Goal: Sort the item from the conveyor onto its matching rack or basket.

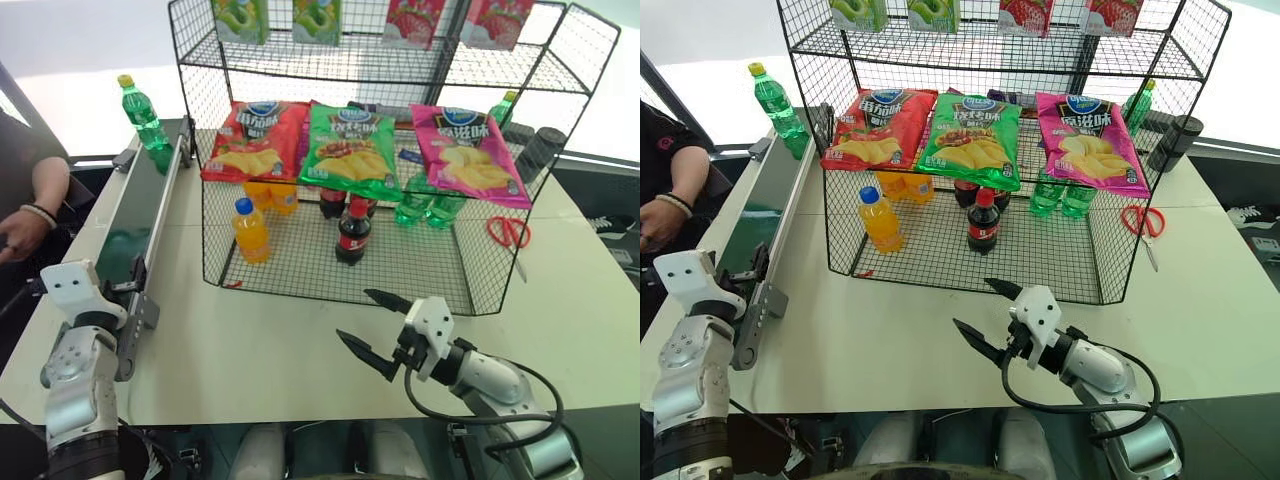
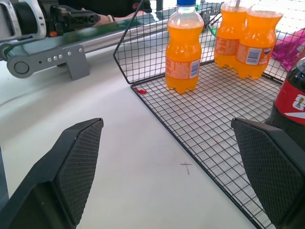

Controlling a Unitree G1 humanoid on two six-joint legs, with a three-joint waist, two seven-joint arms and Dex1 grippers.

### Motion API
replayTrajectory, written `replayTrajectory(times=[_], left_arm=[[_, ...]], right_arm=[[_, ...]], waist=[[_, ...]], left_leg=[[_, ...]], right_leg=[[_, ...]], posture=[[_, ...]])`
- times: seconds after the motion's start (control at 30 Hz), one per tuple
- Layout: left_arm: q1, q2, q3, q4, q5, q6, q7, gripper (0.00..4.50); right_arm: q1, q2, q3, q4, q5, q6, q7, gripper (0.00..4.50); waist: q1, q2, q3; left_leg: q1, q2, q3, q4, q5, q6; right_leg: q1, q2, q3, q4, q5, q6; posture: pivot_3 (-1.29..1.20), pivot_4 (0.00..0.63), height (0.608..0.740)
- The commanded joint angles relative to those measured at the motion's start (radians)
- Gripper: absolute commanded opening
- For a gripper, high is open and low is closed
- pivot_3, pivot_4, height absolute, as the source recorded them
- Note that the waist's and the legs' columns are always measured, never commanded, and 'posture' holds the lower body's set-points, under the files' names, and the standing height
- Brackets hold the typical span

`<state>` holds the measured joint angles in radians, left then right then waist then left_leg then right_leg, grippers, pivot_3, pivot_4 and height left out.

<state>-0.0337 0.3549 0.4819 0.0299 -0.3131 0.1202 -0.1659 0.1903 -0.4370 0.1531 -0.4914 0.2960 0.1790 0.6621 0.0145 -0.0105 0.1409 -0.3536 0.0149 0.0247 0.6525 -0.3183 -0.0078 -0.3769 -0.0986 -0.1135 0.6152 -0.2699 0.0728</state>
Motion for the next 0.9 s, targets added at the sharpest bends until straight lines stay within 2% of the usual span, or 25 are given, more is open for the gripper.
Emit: replayTrajectory(times=[0.03,0.9], left_arm=[[-0.015,0.001,0.004,0.005,0.015,-0.056,0.007,4.5],[-0.041,-0.021,-0.013,0.069,0.02,-0.127,0.013,4.5]], right_arm=[[0.002,-0.002,0.004,-0.024,0.0,-0.043,0.016,4.48],[-0.049,0.015,0.026,0.015,0.075,-0.05,0.12,4.48]], waist=[[0.0,0.0,0.0],[0.0,-0.001,0.0]], left_leg=[[0.0,0.0,0.0,0.0,0.0,0.0],[0.0,0.0,0.0,0.0,0.0,0.0]], right_leg=[[0.0,0.0,0.0,0.0,0.0,0.0],[0.0,0.0,0.0,0.0,0.0,0.0]], posture=[[0.0,0.15,0.732],[0.0,0.15,0.732]])
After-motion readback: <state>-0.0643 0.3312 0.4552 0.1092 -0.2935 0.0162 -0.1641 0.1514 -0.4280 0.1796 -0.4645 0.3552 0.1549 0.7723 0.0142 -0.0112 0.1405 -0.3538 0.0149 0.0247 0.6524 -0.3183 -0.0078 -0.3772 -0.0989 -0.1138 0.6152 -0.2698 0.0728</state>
